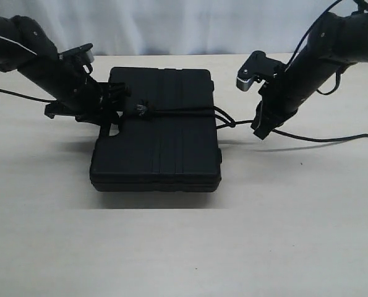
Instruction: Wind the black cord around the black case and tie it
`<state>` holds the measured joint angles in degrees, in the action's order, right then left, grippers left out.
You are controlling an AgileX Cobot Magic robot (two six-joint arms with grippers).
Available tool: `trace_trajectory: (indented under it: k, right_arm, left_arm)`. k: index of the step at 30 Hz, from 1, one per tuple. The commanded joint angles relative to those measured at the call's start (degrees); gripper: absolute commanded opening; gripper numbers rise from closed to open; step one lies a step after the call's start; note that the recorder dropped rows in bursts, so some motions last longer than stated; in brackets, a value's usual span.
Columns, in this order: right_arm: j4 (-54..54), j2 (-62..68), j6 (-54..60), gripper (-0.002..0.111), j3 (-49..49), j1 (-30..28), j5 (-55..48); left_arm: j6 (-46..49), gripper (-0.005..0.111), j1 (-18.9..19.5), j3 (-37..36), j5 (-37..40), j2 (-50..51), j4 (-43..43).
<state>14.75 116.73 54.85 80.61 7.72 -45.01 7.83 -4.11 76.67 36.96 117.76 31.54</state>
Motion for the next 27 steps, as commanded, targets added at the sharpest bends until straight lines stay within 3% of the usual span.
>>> trace_trajectory:
  k: [1, 12, 17, 22, 25, 27]
  right_arm:
    - [-4.75, -0.52, -0.78, 0.004, -0.28, -2.22, -0.29]
    - [9.21, 1.74, -0.50, 0.005, -0.28, -2.22, 1.79]
    - [11.58, 1.74, -1.89, 0.010, -0.17, -2.22, 4.70]
    - [15.09, 1.74, -2.16, 0.039, -0.17, -2.22, 4.26]
    - [16.26, 1.47, -5.44, 0.062, 1.01, -2.22, 2.11]
    - [14.90, 0.86, -9.83, 0.072, 3.11, -2.22, -0.82]
  left_arm:
    - [-1.18, 0.000, 2.35, 0.01, -2.56, -1.09, -1.99]
    - [-1.18, 0.001, 2.35, 0.01, -5.20, 1.28, -3.88]
    - [-1.03, 0.022, 2.10, 0.14, -7.14, 1.67, -3.88]
    - [-1.03, 0.041, 1.75, 0.14, -6.05, 1.67, -3.19]
    - [-1.03, 0.043, 1.75, 0.27, -4.41, 1.21, -2.26]
    - [-0.61, 0.043, 1.75, 1.27, -1.76, 0.47, -3.32]
